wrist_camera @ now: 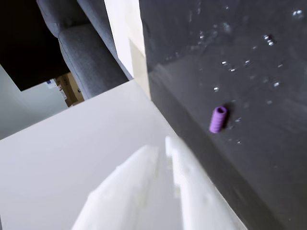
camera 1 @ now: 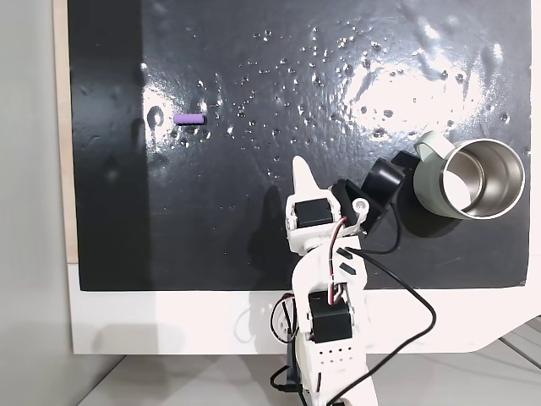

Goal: Grasp a pengrip and put it in the cup.

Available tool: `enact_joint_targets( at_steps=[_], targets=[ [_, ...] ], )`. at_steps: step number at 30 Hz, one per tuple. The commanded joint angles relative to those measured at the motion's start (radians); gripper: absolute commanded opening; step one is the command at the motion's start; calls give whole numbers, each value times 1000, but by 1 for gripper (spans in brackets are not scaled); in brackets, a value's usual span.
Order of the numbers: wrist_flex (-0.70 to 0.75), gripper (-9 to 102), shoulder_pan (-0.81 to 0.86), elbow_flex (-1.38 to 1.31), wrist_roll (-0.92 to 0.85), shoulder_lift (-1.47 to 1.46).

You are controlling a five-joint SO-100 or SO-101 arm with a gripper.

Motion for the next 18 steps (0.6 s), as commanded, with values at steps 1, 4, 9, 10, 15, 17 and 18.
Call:
enact_joint_targets(
  at_steps=[1,4,9,10,15,17,18],
  targets=[
    [83,0,-31,-273,-12,-129],
    [150,0,-71,-428,-12,-241],
    [262,0,-127,-637,101,-414],
    [295,0,-140,-683,126,-457],
    [399,2,-204,-893,204,-666],
    [442,4,-230,-983,221,-749],
    [476,5,-239,-1039,232,-804]
  ],
)
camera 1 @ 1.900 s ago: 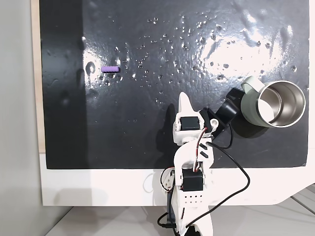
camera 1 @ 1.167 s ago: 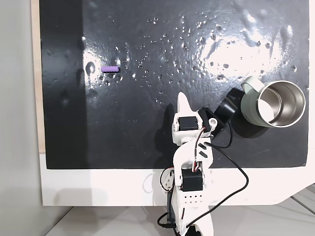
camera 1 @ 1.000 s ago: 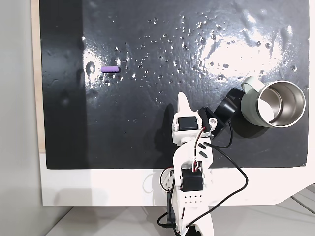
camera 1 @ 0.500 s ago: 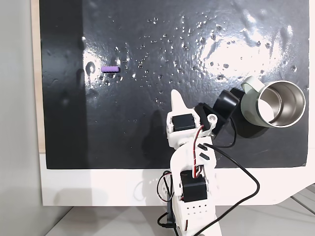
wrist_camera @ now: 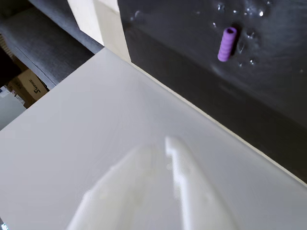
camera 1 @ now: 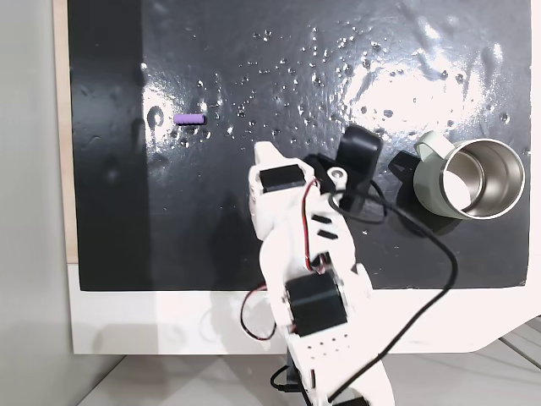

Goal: Grasp a pengrip and put it in the cup.

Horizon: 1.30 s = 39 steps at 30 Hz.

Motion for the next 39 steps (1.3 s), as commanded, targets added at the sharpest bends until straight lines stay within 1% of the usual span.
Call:
enact_joint_targets(
  at_steps=[1,4,8,11,15,21,27,39],
  targets=[
    [104,6,-37,-244,55,-163],
    [225,11,-37,-422,110,-357],
    [233,20,-29,-465,144,-480],
    [233,21,-29,-529,187,-561],
    [236,21,-48,-664,235,-681],
    [221,21,-118,-790,279,-831],
    [206,21,-170,-946,293,-997],
    [227,22,-207,-1117,367,-1307]
  ],
)
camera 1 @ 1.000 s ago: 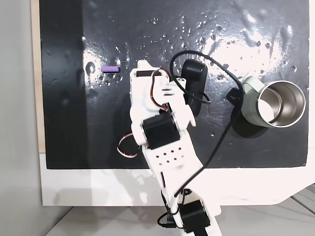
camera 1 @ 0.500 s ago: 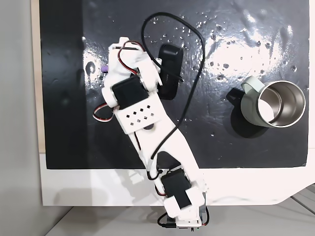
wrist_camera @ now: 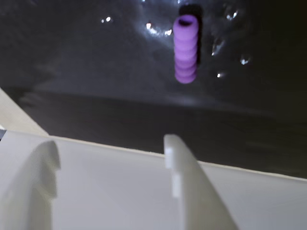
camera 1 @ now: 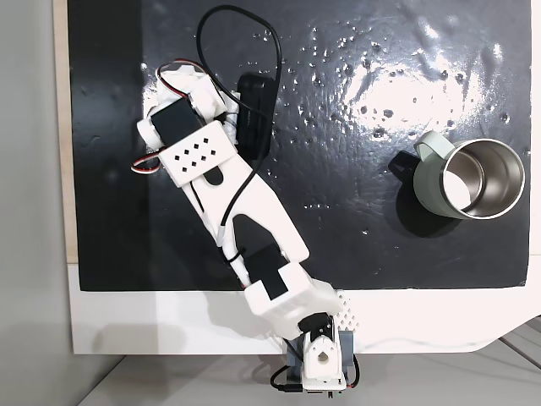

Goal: Grasp a pengrip and put it in the cup.

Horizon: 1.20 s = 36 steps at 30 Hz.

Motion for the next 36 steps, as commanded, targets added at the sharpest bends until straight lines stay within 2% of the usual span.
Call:
enact_joint_targets(
  at_steps=[1,25,36],
  targets=[
    [0,22,-9,-104,17,-44],
    [41,20,-83,-302,26,-385],
    [61,4,-52,-330,38,-431]
  ],
)
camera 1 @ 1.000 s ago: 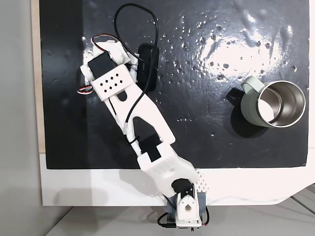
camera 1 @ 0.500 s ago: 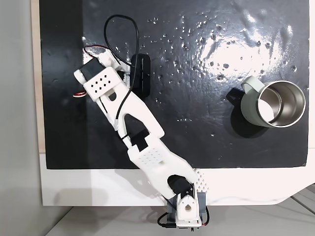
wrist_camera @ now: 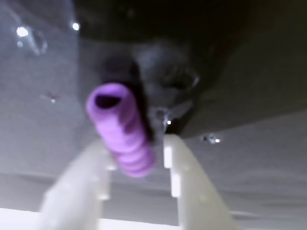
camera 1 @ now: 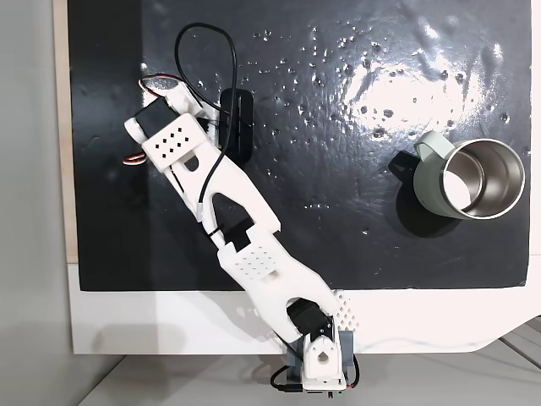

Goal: Grasp a pengrip and put it in the cup.

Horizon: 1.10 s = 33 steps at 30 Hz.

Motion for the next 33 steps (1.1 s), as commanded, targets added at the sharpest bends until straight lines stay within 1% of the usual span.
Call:
enact_joint_targets(
  at_steps=[1,4,12,18,23,33],
  targets=[
    [29,3,23,-37,12,0],
    [35,0,34,-32,11,11],
    [41,0,52,-17,3,104],
    [48,0,48,32,-64,273],
    [61,0,51,14,-163,408],
    [60,0,107,-14,-222,638]
  ],
)
